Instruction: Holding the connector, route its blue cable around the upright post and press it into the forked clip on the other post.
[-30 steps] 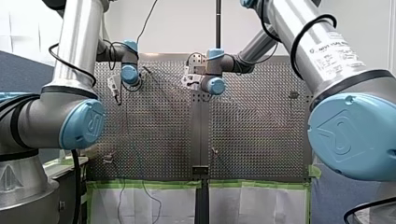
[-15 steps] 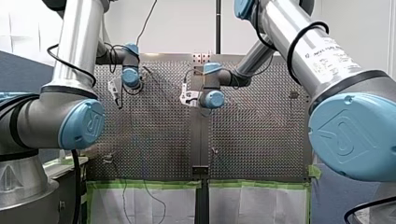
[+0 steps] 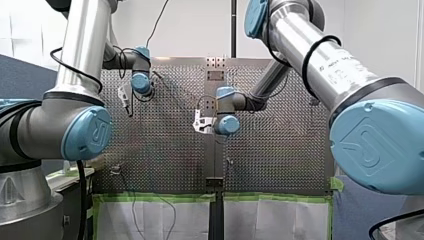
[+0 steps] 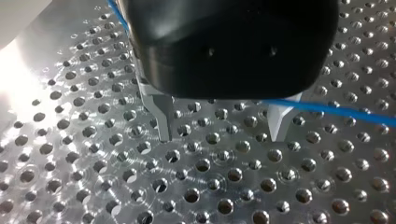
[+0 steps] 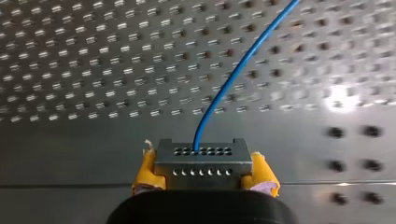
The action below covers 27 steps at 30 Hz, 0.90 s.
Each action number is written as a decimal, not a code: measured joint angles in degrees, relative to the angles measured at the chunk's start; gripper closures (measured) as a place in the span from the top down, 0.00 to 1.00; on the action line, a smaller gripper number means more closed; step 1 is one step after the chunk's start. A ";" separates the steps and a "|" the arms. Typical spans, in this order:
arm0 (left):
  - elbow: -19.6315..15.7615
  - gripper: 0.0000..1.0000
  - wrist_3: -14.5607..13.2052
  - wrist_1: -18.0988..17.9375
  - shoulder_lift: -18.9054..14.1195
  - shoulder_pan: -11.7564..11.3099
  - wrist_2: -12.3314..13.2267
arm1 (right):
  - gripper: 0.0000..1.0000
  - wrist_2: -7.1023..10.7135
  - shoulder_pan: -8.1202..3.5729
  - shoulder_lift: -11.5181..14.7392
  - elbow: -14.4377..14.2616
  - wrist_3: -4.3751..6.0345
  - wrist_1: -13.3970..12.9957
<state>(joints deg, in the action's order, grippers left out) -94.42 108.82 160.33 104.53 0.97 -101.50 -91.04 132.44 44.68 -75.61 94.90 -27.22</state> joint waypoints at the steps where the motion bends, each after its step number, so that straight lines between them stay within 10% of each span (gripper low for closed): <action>1: 0.00 1.00 0.05 0.07 0.00 0.00 -0.24 | 0.00 -0.21 0.00 -0.60 -0.08 -0.01 -0.26; 27: 0.29 1.00 0.67 1.04 1.92 0.69 -0.46 | 0.00 -2.88 -0.31 -7.04 -10.21 -0.56 -11.29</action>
<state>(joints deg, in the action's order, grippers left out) -94.14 109.49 161.37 106.44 1.66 -101.96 -93.92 132.13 37.64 -85.82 94.34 -38.52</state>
